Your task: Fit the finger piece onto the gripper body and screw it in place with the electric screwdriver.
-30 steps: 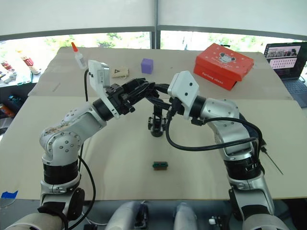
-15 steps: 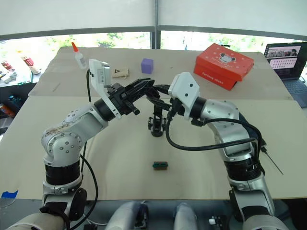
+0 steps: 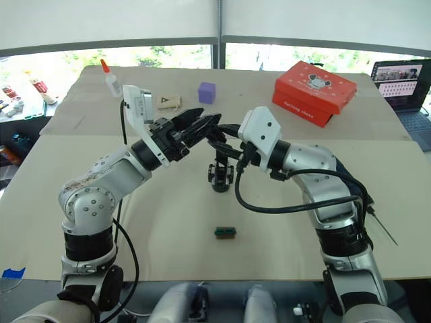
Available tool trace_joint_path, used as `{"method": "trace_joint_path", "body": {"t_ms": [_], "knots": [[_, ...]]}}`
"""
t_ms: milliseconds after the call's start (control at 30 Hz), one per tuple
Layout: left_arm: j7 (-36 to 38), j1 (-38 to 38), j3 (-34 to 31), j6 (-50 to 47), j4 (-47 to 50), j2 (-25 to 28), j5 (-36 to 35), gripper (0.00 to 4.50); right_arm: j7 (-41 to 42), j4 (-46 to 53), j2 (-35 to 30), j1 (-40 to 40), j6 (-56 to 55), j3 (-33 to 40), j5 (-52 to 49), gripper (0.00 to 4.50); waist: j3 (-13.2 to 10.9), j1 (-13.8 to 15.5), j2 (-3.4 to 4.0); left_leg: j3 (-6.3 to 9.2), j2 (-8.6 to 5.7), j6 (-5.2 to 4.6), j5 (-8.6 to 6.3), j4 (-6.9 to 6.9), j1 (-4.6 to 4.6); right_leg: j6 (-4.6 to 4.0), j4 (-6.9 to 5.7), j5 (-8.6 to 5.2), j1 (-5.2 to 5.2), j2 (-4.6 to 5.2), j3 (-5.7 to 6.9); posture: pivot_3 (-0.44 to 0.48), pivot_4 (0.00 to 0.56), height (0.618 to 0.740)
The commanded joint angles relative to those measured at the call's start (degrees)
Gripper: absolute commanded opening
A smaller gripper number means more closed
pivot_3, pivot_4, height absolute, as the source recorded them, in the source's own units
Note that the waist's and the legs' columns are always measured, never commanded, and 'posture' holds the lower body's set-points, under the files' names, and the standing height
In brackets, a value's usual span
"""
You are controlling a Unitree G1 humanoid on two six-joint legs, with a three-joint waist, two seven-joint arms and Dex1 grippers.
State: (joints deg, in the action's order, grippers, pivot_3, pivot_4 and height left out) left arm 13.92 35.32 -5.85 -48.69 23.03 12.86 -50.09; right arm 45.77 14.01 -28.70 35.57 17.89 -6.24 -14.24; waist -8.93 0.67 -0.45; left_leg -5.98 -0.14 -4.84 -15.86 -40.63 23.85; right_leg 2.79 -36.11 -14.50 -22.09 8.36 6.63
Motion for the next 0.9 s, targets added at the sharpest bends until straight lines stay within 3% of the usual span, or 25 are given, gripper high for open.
{"method": "trace_joint_path", "body": {"t_ms": [33,167,333,600,667,867,900], "knots": [[-0.3,-0.2,-0.5,0.6,2.3,-0.5,-1.7,4.08,-0.5,1.2,-0.4,1.0,0.4,1.8,-0.9,1.12,0.0,0.0,0.0,0.0,0.0,0.0,0.0,0.0,0.0,0.0,0.0,0.0,0.0,0.0,0.0,0.0,0.15,0.74],[-0.3,-0.8,0.2,1.8,2.2,-0.9,-0.9,2.62,-0.6,1.3,-0.3,1.3,0.0,1.8,-0.7,1.12,0.0,0.0,0.0,0.0,0.0,0.0,0.0,0.0,0.0,0.0,0.0,0.0,0.0,0.0,0.0,0.0,0.15,0.74],[-1.0,-0.9,0.0,3.5,2.4,-2.4,-0.7,0.1,-0.3,1.9,-0.5,0.7,-0.3,1.1,-0.2,1.12,0.0,0.0,0.0,0.0,0.0,0.0,0.0,0.0,0.0,0.0,0.0,0.0,0.0,0.0,0.0,0.0,0.15,0.74],[-0.2,-0.1,-0.2,4.3,1.3,-1.3,-0.6,0.0,-0.3,1.2,-1.3,-0.1,-3.8,0.7,2.5,1.12,0.0,0.0,0.0,-0.01,0.0,0.0,0.0,0.0,0.0,0.0,0.01,0.0,0.0,0.0,-0.01,0.0,0.15,0.74],[1.1,0.7,-0.2,4.1,0.4,-0.2,-0.4,0.0,0.3,0.8,-1.5,0.8,-4.0,1.4,2.0,2.19,0.0,0.0,0.0,-0.01,0.0,0.0,0.0,0.0,0.0,0.0,0.01,0.0,0.0,0.0,-0.01,0.0,0.15,0.74],[8.1,3.3,0.0,4.4,-2.6,4.7,0.0,0.0,3.5,1.8,-3.4,3.6,1.4,4.2,-4.2,4.29,0.0,0.0,0.0,-0.03,0.0,0.0,0.0,0.02,0.0,0.0,0.02,0.0,-0.02,-0.01,-0.01,0.0,0.15,0.74],[10.1,4.2,-0.3,3.7,-3.5,5.9,-0.9,0.0,4.3,2.1,-3.8,4.7,6.2,6.0,-8.7,4.47,0.0,0.0,0.0,-0.02,0.01,0.0,0.0,0.02,0.0,0.0,0.02,0.0,-0.01,-0.01,0.01,0.0,0.15,0.74]]}}
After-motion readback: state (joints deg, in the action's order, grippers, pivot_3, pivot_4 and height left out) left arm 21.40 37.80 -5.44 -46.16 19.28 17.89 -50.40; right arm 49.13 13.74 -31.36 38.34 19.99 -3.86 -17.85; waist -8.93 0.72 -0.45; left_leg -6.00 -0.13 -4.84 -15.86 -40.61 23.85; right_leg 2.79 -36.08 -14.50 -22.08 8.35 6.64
